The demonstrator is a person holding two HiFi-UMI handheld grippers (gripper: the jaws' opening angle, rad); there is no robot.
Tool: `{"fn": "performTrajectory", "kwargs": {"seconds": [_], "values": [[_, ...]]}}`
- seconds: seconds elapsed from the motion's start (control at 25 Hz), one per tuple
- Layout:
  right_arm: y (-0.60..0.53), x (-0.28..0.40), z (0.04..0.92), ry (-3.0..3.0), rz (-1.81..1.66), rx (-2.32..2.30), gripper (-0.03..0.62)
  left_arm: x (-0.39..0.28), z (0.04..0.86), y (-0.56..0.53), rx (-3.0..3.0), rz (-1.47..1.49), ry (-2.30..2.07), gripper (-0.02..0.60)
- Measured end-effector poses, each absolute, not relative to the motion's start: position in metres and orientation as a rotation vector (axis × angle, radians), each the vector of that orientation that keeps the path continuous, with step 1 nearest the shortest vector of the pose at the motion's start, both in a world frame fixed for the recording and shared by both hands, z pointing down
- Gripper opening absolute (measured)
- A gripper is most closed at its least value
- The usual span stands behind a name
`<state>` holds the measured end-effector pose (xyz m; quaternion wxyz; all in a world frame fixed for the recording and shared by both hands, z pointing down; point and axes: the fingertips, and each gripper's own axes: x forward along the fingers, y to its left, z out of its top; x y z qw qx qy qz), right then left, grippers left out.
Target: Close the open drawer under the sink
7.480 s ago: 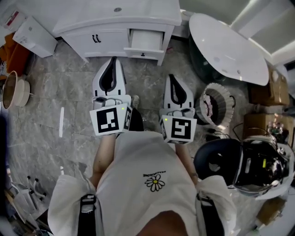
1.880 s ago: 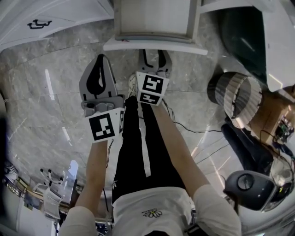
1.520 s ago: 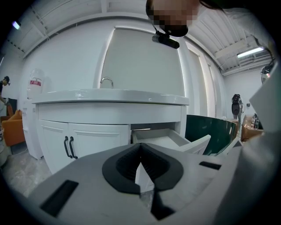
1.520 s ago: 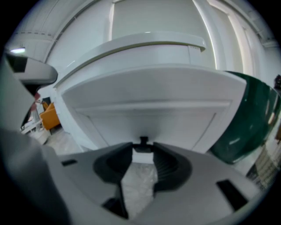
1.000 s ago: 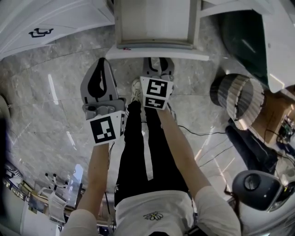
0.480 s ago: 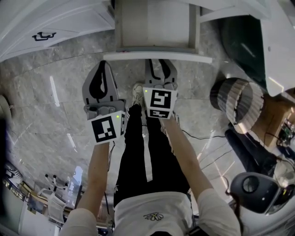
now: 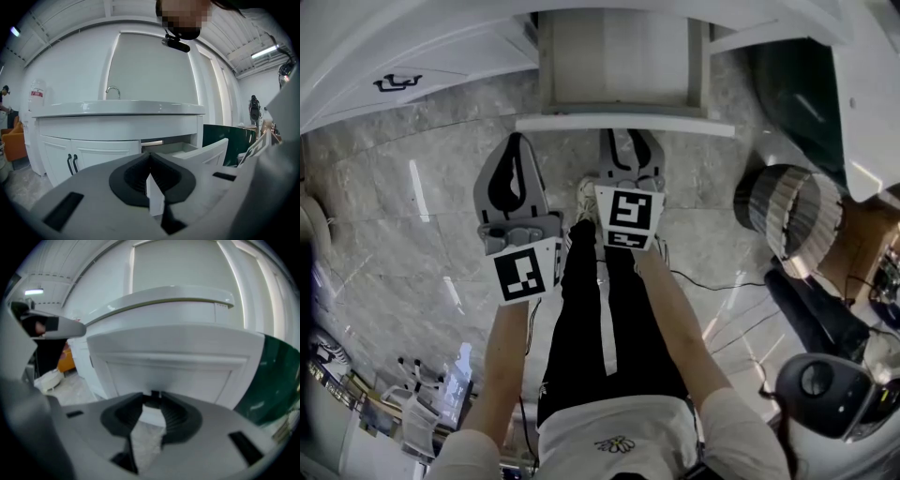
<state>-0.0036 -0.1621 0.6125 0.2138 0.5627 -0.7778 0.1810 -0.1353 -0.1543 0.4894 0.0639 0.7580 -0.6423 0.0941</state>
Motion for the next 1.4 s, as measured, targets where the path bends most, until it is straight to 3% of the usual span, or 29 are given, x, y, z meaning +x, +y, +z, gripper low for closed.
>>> {"fn": "performTrajectory", "kwargs": {"seconds": [0.64,1.4], "values": [[-0.19,-0.006,0.602,-2.135,0.491,1.603,0.143,-0.152,0.504,-0.153,2.252,0.301,-1.973,0.021],[-0.3,-0.012,0.599,-2.121,0.415,1.617,0.141,-0.17,0.504,-0.187,2.221,0.292,-2.008,0.021]]}}
